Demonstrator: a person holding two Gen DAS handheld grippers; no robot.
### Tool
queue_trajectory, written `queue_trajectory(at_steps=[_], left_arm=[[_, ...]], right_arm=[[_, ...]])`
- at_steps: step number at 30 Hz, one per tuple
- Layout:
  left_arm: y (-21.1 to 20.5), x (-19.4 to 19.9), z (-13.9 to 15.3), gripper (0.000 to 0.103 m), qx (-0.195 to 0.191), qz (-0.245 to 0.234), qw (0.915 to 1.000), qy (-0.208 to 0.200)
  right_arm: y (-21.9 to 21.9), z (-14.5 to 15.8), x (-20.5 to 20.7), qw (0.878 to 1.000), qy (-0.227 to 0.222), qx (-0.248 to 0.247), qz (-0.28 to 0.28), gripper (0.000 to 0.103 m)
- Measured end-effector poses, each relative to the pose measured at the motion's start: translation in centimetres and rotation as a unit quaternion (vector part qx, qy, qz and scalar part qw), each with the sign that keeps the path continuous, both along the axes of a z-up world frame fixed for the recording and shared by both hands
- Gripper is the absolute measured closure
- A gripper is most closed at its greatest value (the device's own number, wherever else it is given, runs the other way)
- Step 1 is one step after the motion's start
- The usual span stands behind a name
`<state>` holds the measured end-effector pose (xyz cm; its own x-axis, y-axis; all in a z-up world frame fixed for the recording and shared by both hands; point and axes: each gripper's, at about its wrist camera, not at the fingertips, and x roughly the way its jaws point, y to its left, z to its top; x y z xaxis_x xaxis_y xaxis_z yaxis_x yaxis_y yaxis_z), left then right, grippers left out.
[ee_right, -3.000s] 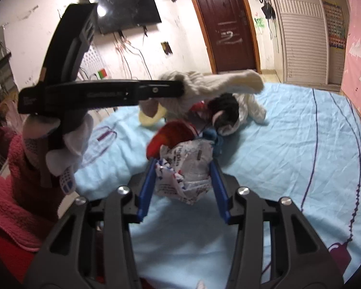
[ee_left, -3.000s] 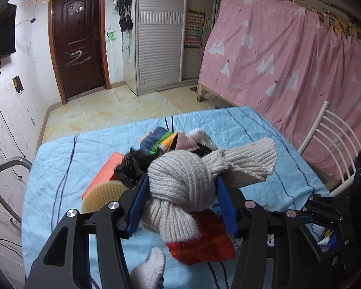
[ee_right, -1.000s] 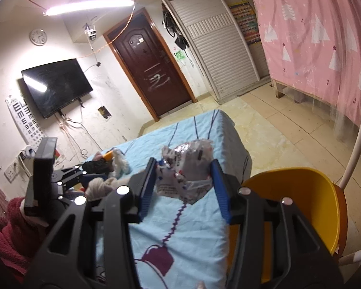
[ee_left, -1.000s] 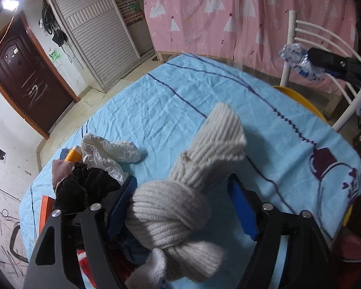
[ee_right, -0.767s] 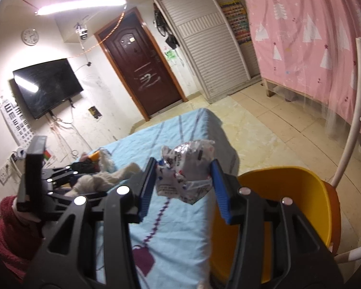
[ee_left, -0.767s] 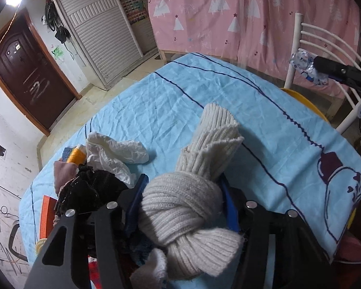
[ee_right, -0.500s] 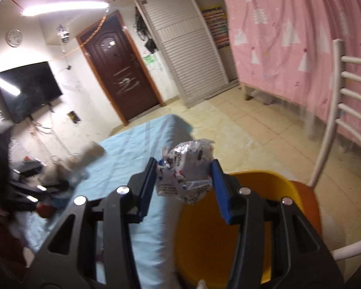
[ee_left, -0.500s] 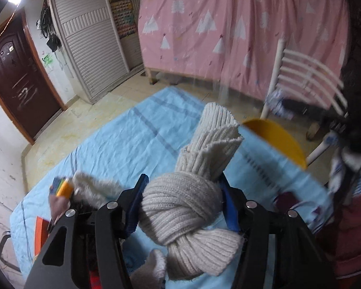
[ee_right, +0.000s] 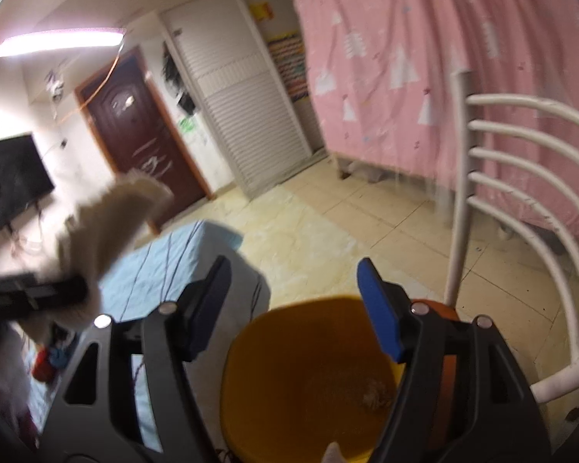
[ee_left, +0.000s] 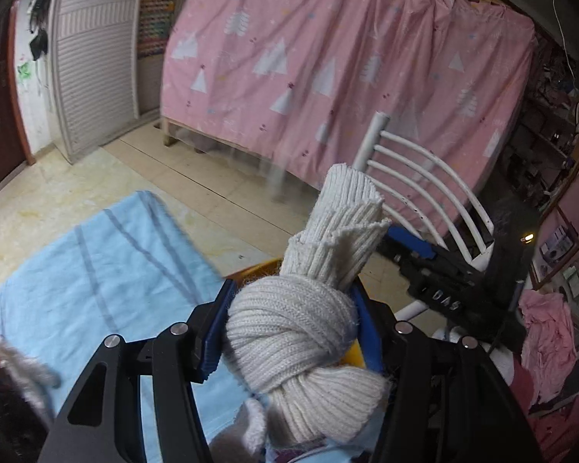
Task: Collect trash
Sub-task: 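Carry paper and scarf to the yellow bucket and release both, then grasp the red knit sock with the left gripper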
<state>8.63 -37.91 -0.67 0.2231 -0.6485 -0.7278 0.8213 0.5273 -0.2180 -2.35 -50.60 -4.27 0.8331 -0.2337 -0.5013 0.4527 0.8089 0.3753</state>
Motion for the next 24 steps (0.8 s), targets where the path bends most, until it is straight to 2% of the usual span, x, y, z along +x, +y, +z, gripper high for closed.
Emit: queue_trajectory(at_steps=[5, 8, 10, 11, 13, 24], left_arm=[[-3.6, -0.9, -1.3, 0.054, 0.013, -0.015, 0.9997, 0.013], [-5.3, -1.0, -2.2, 0.050, 0.027, -0.019, 0.9992, 0.022], [-5.9, -1.0, -2.5, 0.036, 0.028, -0.019, 0.9991, 0.026], [-6.1, -1.0, -2.5, 0.033, 0.028, -0.018, 0.9991, 0.025], [-6.1, -1.1, -2.4, 0.030, 0.028, -0.015, 0.9992, 0.023], [-2.1, -0.9, -0.3, 0.030, 0.007, 0.016, 0.9998, 0.005]], right_arm=[[-2.1, 0.9, -2.6, 0.998, -0.039, 0.012, -0.052, 0.037], [-2.9, 1.3, -3.7, 0.995, -0.059, 0.020, -0.071, 0.035], [-3.2, 1.5, -4.0, 0.995, -0.065, 0.024, -0.076, 0.035], [-3.2, 1.5, -4.1, 0.995, -0.067, 0.025, -0.076, 0.034], [-3.2, 1.6, -3.9, 0.995, -0.068, 0.026, -0.074, 0.034], [-1.2, 2.1, -2.8, 0.997, -0.065, 0.014, -0.041, 0.034]])
